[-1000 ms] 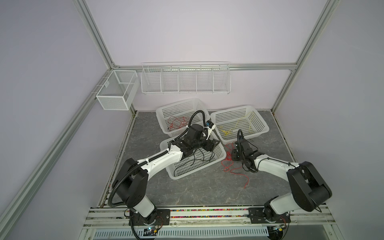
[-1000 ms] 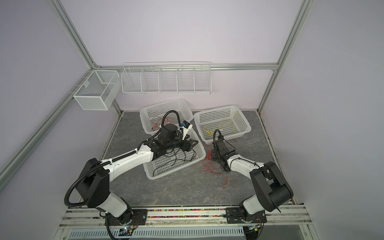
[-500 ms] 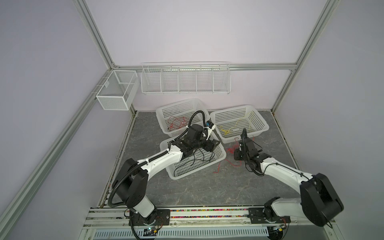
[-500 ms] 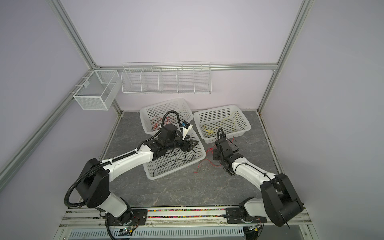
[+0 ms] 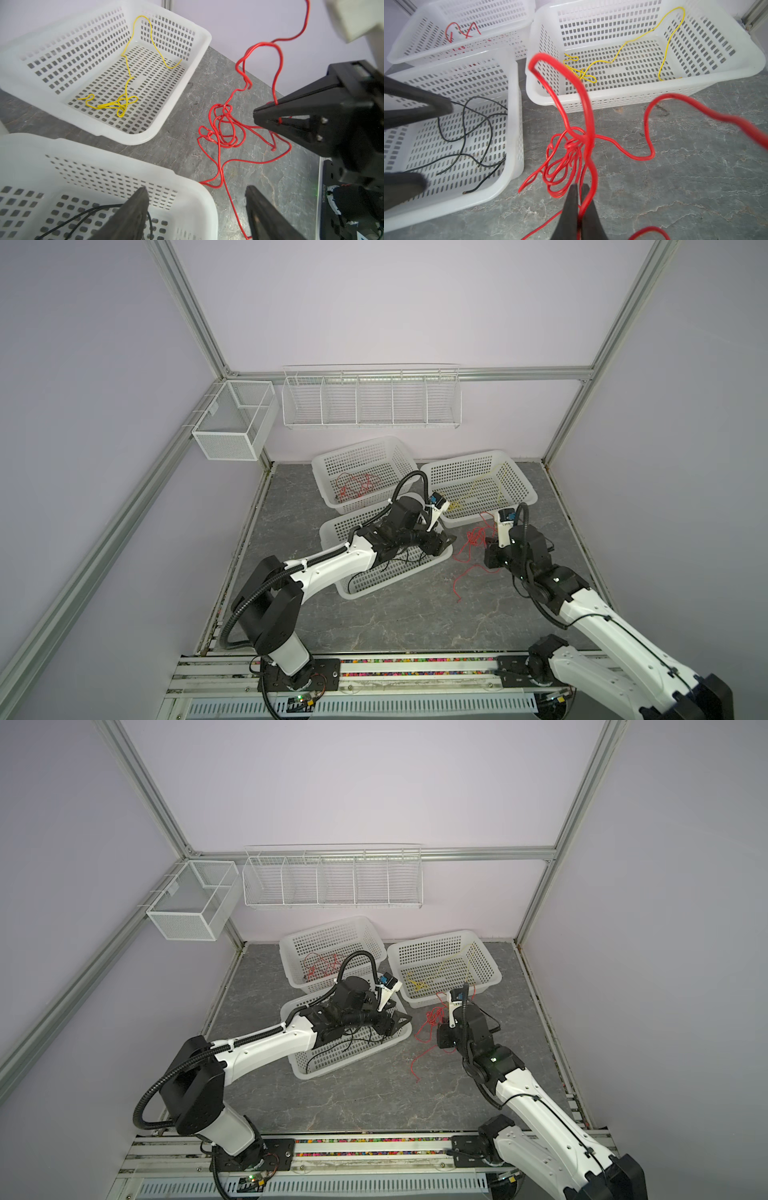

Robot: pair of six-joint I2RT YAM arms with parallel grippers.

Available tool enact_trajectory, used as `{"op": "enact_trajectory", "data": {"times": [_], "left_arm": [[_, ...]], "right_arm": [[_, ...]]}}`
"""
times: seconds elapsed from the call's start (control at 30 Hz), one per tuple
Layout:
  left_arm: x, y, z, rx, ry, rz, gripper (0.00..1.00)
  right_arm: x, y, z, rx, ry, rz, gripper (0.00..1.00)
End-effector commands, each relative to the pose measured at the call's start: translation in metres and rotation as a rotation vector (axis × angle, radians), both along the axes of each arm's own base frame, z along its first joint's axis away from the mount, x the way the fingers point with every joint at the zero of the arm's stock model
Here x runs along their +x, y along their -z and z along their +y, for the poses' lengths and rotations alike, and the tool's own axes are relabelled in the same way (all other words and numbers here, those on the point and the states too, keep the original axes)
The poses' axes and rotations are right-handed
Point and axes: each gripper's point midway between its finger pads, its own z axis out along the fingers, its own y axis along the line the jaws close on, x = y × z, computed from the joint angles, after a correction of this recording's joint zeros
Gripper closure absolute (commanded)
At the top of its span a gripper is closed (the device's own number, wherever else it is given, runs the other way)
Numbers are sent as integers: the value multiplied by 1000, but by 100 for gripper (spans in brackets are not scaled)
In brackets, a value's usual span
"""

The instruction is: Untangle the cables

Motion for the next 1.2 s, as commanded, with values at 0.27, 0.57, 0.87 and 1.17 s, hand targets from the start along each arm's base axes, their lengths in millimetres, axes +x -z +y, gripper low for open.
{"op": "enact_trajectory", "data": {"times": [0.27, 0.57, 0.87, 1.17], "left_arm": [[-36, 4, -46, 30, 173, -57, 24], [-29, 32, -61, 78, 115, -29, 28], [-25, 28, -58, 70, 87, -53, 67], [-20, -1, -51, 35, 39, -102, 100]], "right_arm": [[-16, -21, 3, 36, -68, -52, 94], [-21, -40, 5, 81, -81, -90, 94], [-28, -55, 1, 108, -78, -137, 94], [-15, -26, -24, 16, 83, -71, 94]]}}
